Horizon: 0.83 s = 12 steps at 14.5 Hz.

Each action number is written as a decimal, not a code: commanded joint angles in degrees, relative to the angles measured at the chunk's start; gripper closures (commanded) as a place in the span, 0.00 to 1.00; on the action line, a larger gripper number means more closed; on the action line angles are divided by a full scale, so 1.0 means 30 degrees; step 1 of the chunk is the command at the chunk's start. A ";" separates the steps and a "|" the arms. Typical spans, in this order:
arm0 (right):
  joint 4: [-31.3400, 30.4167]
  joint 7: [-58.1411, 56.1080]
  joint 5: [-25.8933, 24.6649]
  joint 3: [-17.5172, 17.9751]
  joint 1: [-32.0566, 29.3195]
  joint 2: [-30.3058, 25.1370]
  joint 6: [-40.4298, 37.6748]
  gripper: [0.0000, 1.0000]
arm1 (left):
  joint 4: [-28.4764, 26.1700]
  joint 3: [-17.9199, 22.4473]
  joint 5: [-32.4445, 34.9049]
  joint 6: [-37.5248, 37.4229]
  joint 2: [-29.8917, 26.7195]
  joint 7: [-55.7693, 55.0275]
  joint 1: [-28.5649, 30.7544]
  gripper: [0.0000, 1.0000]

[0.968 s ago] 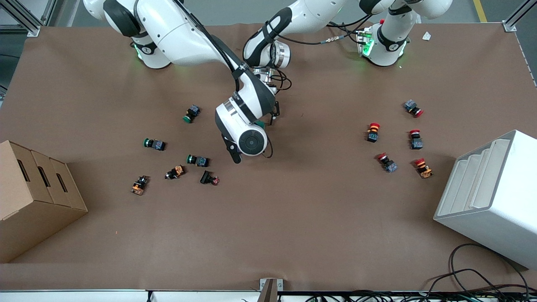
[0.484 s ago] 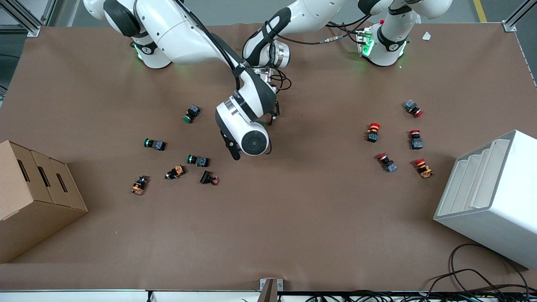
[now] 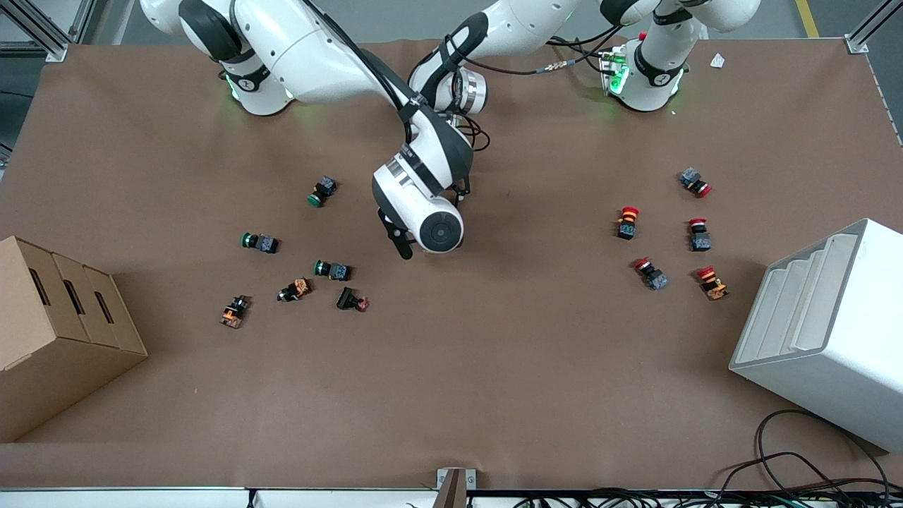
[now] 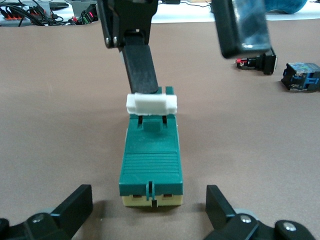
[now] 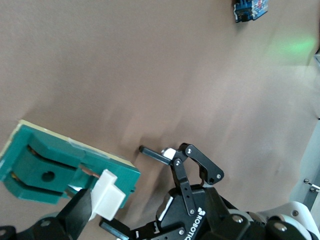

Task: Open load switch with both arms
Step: 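Push the white handle down into the switch body with the right gripper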

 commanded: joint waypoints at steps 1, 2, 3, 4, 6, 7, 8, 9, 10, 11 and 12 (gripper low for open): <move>-0.0695 0.0217 0.0275 -0.0009 0.0427 -0.0399 -0.0138 0.00 | 0.0560 0.0212 0.0109 0.0738 0.1666 -0.0583 -0.0003 0.00; -0.0755 0.0217 0.0275 -0.0009 0.0428 -0.0370 -0.0109 0.00 | 0.0764 0.0212 0.0167 0.0738 0.1666 -0.0583 -0.0003 0.00; -0.0785 0.0188 0.0275 -0.0009 0.0457 -0.0341 -0.0109 0.00 | 0.0882 0.0212 0.0168 0.0738 0.1724 -0.0583 -0.0003 0.00; -0.0959 0.0187 0.0275 -0.0009 0.0457 -0.0341 0.0007 0.00 | 0.0883 0.0212 0.0168 0.0738 0.1724 -0.0583 -0.0003 0.00; -0.1136 0.0187 0.0187 -0.0009 0.0486 -0.0282 0.0096 0.00 | 0.0737 0.0212 0.0167 0.0448 0.1812 -0.0612 -0.0120 0.00; -0.1223 0.0158 0.0129 -0.0038 0.0545 -0.0253 0.0154 0.00 | 0.0853 0.0212 0.0139 0.0213 0.1841 -0.0757 -0.0121 0.00; -0.1311 0.0129 0.0100 -0.0039 0.0545 -0.0253 0.0300 0.00 | 0.0854 0.0212 0.0167 0.0211 0.1871 -0.0875 -0.0121 0.00; -0.1428 0.0100 0.0099 -0.0039 0.0545 -0.0253 0.0388 0.00 | 0.0854 0.0212 0.0168 0.0211 0.1871 -0.0876 -0.0121 0.00; -0.1487 0.0070 0.0012 -0.0039 0.0545 -0.0253 0.0447 0.00 | 0.0883 0.0212 0.0197 0.0182 0.1987 -0.0876 -0.0121 0.00; -0.1488 0.0070 -0.0047 -0.0039 0.0545 -0.0253 0.0448 0.00 | 0.0883 0.0212 0.0371 0.0182 0.2017 -0.0934 -0.0121 0.00; -0.1459 0.0041 -0.0134 -0.0039 0.0516 -0.0311 0.0419 0.00 | 0.0883 0.0212 0.0489 0.0182 0.2046 -0.0935 -0.0121 0.00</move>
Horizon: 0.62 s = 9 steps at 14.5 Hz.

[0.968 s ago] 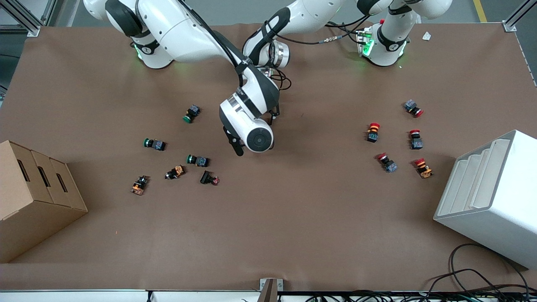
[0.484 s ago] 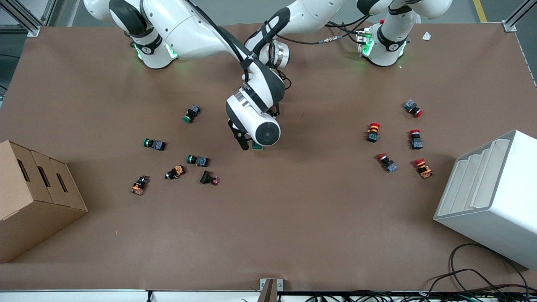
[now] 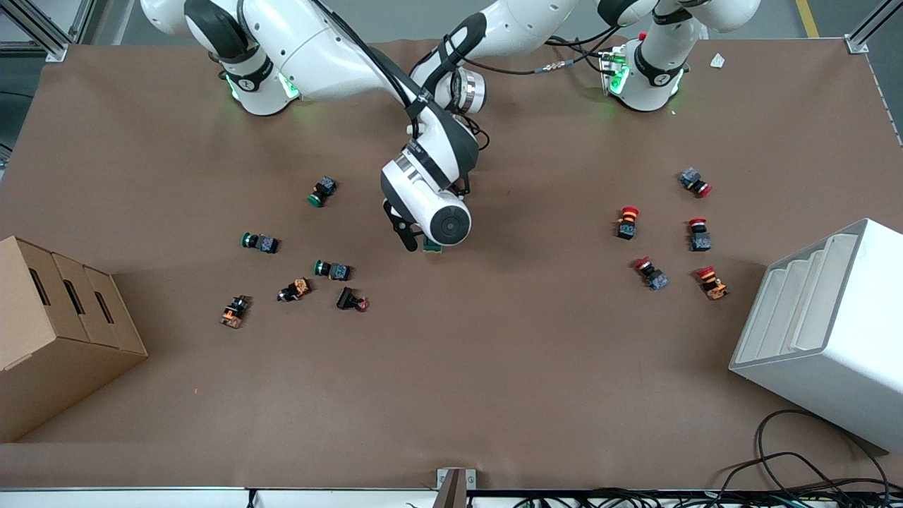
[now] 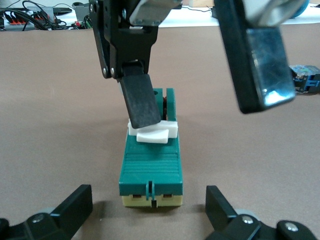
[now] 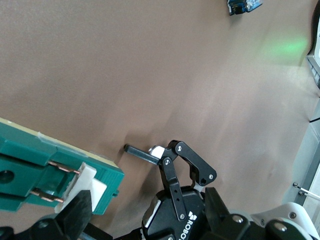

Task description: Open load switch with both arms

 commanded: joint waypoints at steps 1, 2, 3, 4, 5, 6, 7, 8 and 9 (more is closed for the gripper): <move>-0.0645 -0.0084 -0.0328 -0.0088 -0.0045 -0.0374 0.0291 0.00 | 0.0706 0.0204 0.0422 0.0785 0.1794 -0.0767 0.0087 0.00; -0.0586 -0.0375 -0.0707 -0.0089 -0.0162 -0.0404 0.0291 0.00 | 0.0706 0.0204 0.0422 0.0756 0.1794 -0.0767 0.0087 0.00; -0.0527 -0.1161 -0.1117 -0.0176 -0.0221 -0.0520 0.0262 0.00 | 0.0735 0.0204 0.0451 0.0784 0.1910 -0.0767 0.0087 0.00; -0.0469 -0.2184 -0.1295 -0.0234 -0.0541 -0.0579 0.0233 0.00 | 0.0764 0.0204 0.0452 0.0756 0.1940 -0.0767 0.0087 0.00; -0.0294 -0.3528 -0.1558 -0.0235 -0.1008 -0.0928 0.0233 0.00 | 0.0735 0.0204 0.0452 0.0755 0.1940 -0.0767 0.0087 0.00; -0.0263 -0.5137 -0.2169 -0.0235 -0.1477 -0.1309 0.0262 0.00 | 0.0735 0.0204 0.0452 0.0726 0.1940 -0.0796 0.0087 0.00; -0.0263 -0.6574 -0.2581 -0.0235 -0.1946 -0.1690 0.0262 0.00 | 0.0764 0.0204 0.0452 0.0755 0.1911 -0.0797 0.0087 0.00; -0.0263 -0.8068 -0.2847 -0.0235 -0.2589 -0.1983 0.0291 0.00 | 0.0909 0.0233 0.0481 0.0755 0.1940 -0.0797 0.0087 0.00; -0.0263 -0.9881 -0.3168 -0.0235 -0.3291 -0.2305 0.0320 0.00 | 0.1027 0.0205 0.0452 0.0726 0.1940 -0.0797 0.0087 0.00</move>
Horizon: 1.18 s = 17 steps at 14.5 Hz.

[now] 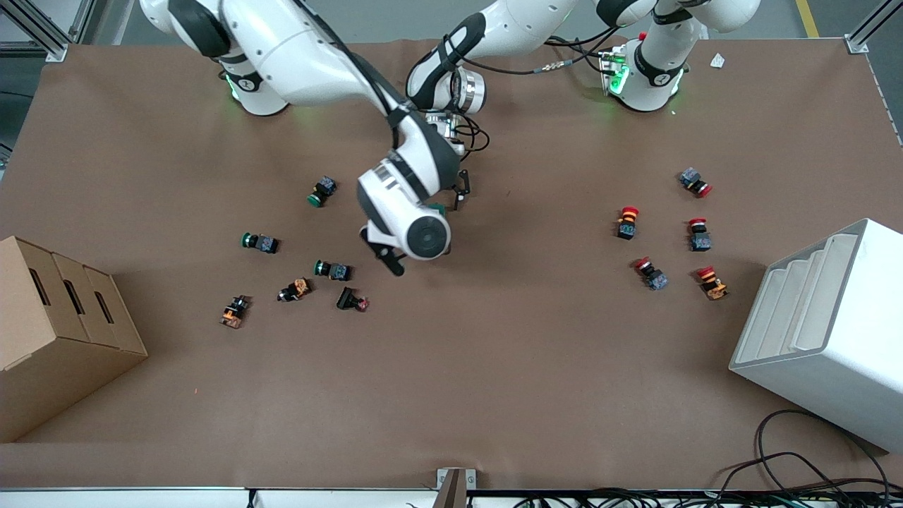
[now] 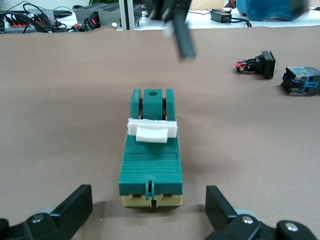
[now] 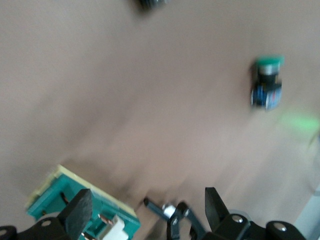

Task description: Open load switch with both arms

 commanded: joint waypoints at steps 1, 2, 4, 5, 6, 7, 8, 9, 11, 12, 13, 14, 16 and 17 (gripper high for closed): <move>-0.0665 -0.4591 -0.0855 0.0307 -0.2125 -0.1698 0.0079 0.00 | 0.0992 0.0203 0.0328 0.0891 0.1880 -0.0688 0.0133 0.00; -0.0666 -0.6320 -0.0915 0.0307 -0.2915 -0.2079 0.0079 0.00 | 0.0934 0.0203 0.0328 0.0891 0.1880 -0.0688 0.0133 0.00; -0.0899 -1.0360 -0.0945 0.0307 -0.4818 -0.2987 0.0021 0.00 | 0.1050 0.0174 0.0096 0.0862 0.1792 -0.0514 0.0133 0.00; -0.1132 -1.2381 -0.0945 0.0307 -0.5756 -0.3368 -0.0009 0.00 | 0.1079 0.0145 0.0007 0.0862 0.1705 -0.0483 0.0133 0.00; -0.1424 -1.3359 -0.0945 0.0307 -0.6432 -0.3807 0.0107 0.00 | 0.1080 0.0145 0.0006 0.0862 0.1675 -0.0425 0.0133 0.01; -0.1543 -1.4064 -0.0945 0.0307 -0.7077 -0.4159 0.0282 0.00 | 0.1080 0.0145 0.0006 0.0862 0.1645 -0.0337 0.0162 0.01; -0.1545 -1.4826 -0.1003 0.0307 -0.7490 -0.4395 0.0342 0.00 | 0.1080 0.0116 -0.0023 0.0862 0.1384 -0.0046 0.0250 0.01; -0.1545 -1.5848 -0.1323 0.0307 -0.7842 -0.4629 0.0401 0.00 | 0.0964 0.0057 -0.0168 0.0862 0.1091 0.0479 0.0454 0.01; -0.1545 -1.8045 -0.1852 0.0307 -0.8662 -0.5185 0.0402 0.00 | 0.1166 -0.0001 -0.1802 0.0978 0.0329 0.1620 0.0631 0.01; -0.1574 -1.9390 -0.1882 0.0307 -0.9217 -0.5449 0.0372 0.00 | 0.1342 -0.0002 -0.2448 0.1124 -0.0108 0.2670 0.0718 0.01; -0.1574 -2.0999 -0.1882 0.0307 -0.9889 -0.5800 0.0314 0.00 | 0.1662 -0.0060 -0.3093 0.1387 -0.0316 0.3464 0.1067 0.01; -0.1574 -2.2378 -0.1882 0.0307 -1.0534 -0.6065 0.0284 0.00 | 0.2072 -0.0147 -0.3853 0.1505 -0.0521 0.4139 0.1158 0.01; -0.1516 -2.4607 -0.2086 0.0307 -1.1794 -0.6505 0.0284 0.00 | 0.2543 -0.0265 -0.5202 0.1507 -0.0959 0.5427 0.1362 0.01; -0.1428 -2.5575 -0.2581 0.0307 -1.2264 -0.6710 0.0284 0.00 | 0.2545 -0.0323 -0.5731 0.1507 -0.1281 0.6334 0.1596 0.01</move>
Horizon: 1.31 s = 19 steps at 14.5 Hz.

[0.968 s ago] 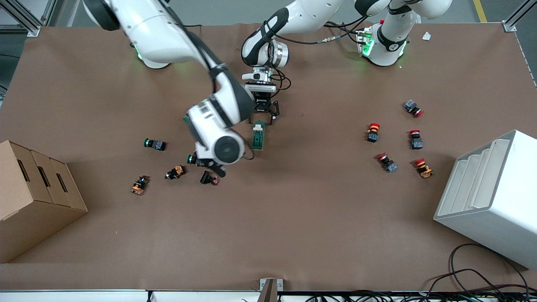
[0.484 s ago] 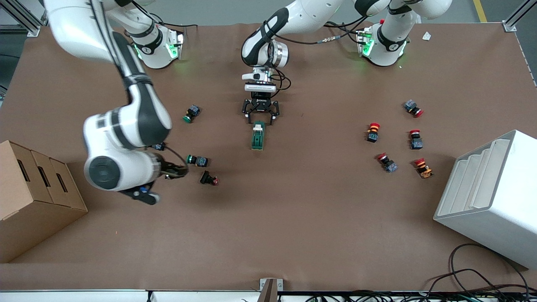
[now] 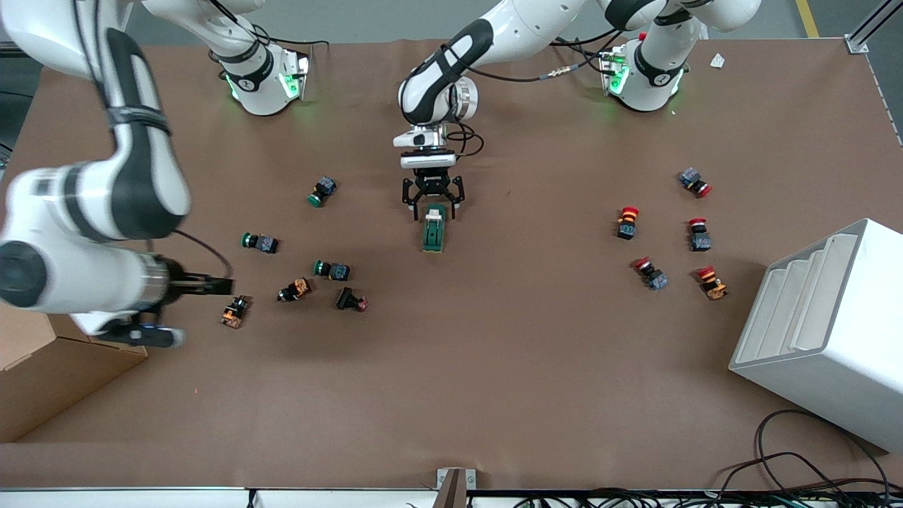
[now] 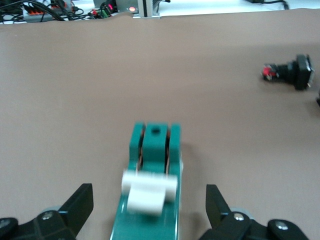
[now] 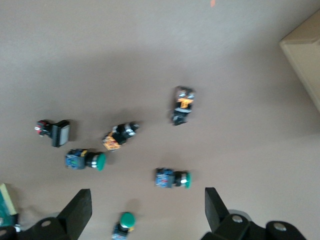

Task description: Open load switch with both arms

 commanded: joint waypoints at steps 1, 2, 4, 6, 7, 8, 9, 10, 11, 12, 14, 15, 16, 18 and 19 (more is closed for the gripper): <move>-0.0951 -0.2575 -0.1314 0.0454 -0.1389 -0.1445 0.0289 0.00 | 0.0000 -0.0264 -0.1856 0.0214 -0.1300 0.2562 0.0632 0.01; -0.0951 -0.2872 -0.1581 0.0454 -0.1478 -0.1766 0.0260 0.00 | 0.0029 -0.0467 -0.2820 0.0476 -0.1827 0.3588 0.0954 0.01; -0.0951 -0.3340 -0.1584 0.0454 -0.2033 -0.2207 -0.0002 0.00 | 0.0000 -0.0528 -0.4228 0.1295 -0.2969 0.5754 0.1686 0.01; -0.0922 -0.4453 -0.1554 0.0454 -0.2531 -0.2413 -0.0150 0.00 | 0.0320 -0.0528 -0.6627 0.1649 -0.3879 0.8536 0.2127 0.01; -0.0921 -0.4486 -0.1496 0.0454 -0.2679 -0.2443 -0.0150 0.00 | 0.0757 -0.0528 -0.8031 0.1650 -0.4144 0.9970 0.2303 0.01; -0.0863 -0.4544 -0.1467 0.0483 -0.2738 -0.2444 -0.0179 0.00 | 0.1197 -0.0499 -0.9176 0.1650 -0.4349 1.1116 0.2362 0.01; -0.0747 -0.4516 -0.1495 0.0483 -0.2739 -0.2560 -0.0180 0.00 | 0.1607 -0.0440 -1.0086 0.1650 -0.4555 1.2085 0.2392 0.01; -0.0717 -0.4400 -0.1409 0.0483 -0.2739 -0.2619 -0.0151 0.00 | 0.1959 -0.0440 -1.0966 0.1621 -0.4731 1.2964 0.2769 0.01; -0.0629 -0.4370 -0.1350 0.0483 -0.2739 -0.2619 -0.0179 0.00 | 0.2195 -0.0469 -1.1612 0.1621 -0.4993 1.3698 0.3034 0.01; -0.0599 -0.4427 -0.1262 0.0483 -0.2797 -0.2590 -0.0180 0.00 | 0.2342 -0.0469 -1.2373 0.1563 -0.5228 1.4431 0.3095 0.01; -0.0599 -0.4457 -0.1289 0.0512 -0.2682 -0.2561 -0.0470 0.00 | 0.2461 -0.0440 -1.3956 0.1475 -0.6018 1.6128 0.3766 0.01; -0.0512 -0.4428 -0.1348 0.0542 -0.2622 -0.2561 -0.0763 0.00 | 0.2519 -0.0440 -1.4746 0.1475 -0.6456 1.7500 0.4262 0.01; 0.0040 -0.4428 -0.1378 0.0542 -0.2622 -0.2561 -0.0882 0.00 | 0.2664 -0.0498 -1.5740 0.1475 -0.6780 1.8935 0.4789 0.01; 0.0280 -0.4428 -0.1378 0.0542 -0.2592 -0.2474 -0.1059 0.00 | 0.2988 -0.0440 -1.7762 0.1300 -0.7599 2.1486 0.5611 0.00; 0.0280 -0.4370 -0.1320 0.0542 -0.2592 -0.2415 -0.1088 0.00 | 0.3075 -0.0440 -1.8496 0.1067 -0.8038 2.2630 0.6224 0.00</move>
